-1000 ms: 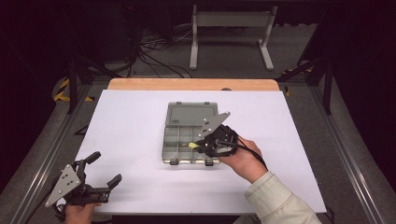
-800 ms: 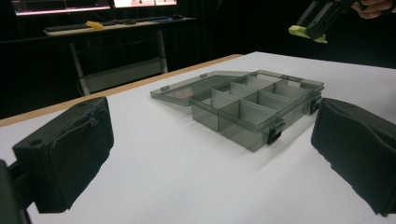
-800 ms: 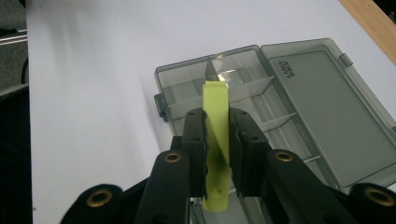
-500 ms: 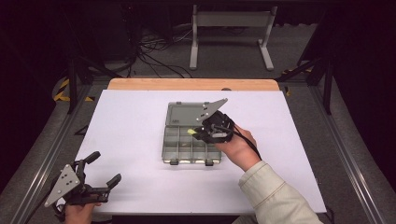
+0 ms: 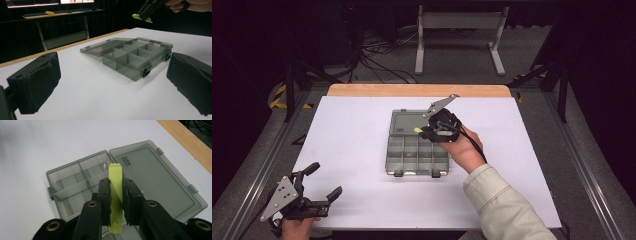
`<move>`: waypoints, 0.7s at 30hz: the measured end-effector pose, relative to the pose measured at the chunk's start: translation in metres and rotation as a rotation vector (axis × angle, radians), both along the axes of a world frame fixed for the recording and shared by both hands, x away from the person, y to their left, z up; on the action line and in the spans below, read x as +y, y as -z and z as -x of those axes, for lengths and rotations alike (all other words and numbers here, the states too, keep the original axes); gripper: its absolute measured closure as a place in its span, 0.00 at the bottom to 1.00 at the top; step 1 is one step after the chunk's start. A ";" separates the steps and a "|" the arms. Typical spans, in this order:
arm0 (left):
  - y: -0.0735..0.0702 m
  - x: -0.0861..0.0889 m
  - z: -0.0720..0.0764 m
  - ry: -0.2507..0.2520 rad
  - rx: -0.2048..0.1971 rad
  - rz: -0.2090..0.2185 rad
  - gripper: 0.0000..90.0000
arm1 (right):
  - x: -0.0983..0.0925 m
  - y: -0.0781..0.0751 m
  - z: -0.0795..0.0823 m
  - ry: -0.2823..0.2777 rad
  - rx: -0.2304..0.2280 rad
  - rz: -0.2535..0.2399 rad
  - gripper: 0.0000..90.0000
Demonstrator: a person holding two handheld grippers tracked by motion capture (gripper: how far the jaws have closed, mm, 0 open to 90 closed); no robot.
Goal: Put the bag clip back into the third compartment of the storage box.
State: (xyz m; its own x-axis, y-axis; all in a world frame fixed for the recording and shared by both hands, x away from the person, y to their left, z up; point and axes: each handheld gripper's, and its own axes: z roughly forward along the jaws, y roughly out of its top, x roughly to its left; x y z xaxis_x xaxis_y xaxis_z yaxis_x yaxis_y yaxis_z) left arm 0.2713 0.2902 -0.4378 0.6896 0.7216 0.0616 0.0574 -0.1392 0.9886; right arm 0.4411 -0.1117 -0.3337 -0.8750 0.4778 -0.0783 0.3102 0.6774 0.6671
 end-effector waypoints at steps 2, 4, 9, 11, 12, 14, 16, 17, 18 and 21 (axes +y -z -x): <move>0.000 0.000 0.000 0.000 0.000 0.000 0.00 | 0.001 0.002 -0.006 0.015 0.002 0.011 0.87; 0.000 -0.001 0.000 -0.002 -0.001 0.001 0.00 | 0.001 0.003 -0.011 0.019 0.006 0.012 0.87; 0.000 0.000 0.000 0.000 -0.002 0.002 0.00 | 0.002 0.007 -0.018 0.039 0.005 0.012 0.87; 0.000 0.000 0.000 0.001 0.000 0.002 0.00 | 0.003 0.009 -0.021 0.049 0.008 0.012 0.87; 0.000 0.000 0.000 0.001 0.000 0.002 0.00 | 0.003 0.010 -0.022 0.052 0.009 0.012 0.87; 0.000 0.000 0.000 0.002 -0.001 0.002 0.00 | 0.003 0.012 -0.023 0.059 0.007 0.012 0.87; 0.000 0.000 0.000 0.002 0.001 0.002 0.00 | 0.002 0.013 -0.025 0.069 0.016 0.005 0.87; 0.000 0.000 0.001 0.002 0.000 0.002 0.00 | 0.001 0.014 -0.026 0.073 0.021 0.000 0.87; 0.000 0.000 0.001 0.003 -0.001 0.001 0.00 | 0.001 0.015 -0.027 0.079 0.025 -0.008 0.87; 0.000 0.000 0.000 0.002 -0.001 0.002 0.00 | 0.000 0.021 -0.027 0.080 0.039 -0.011 0.87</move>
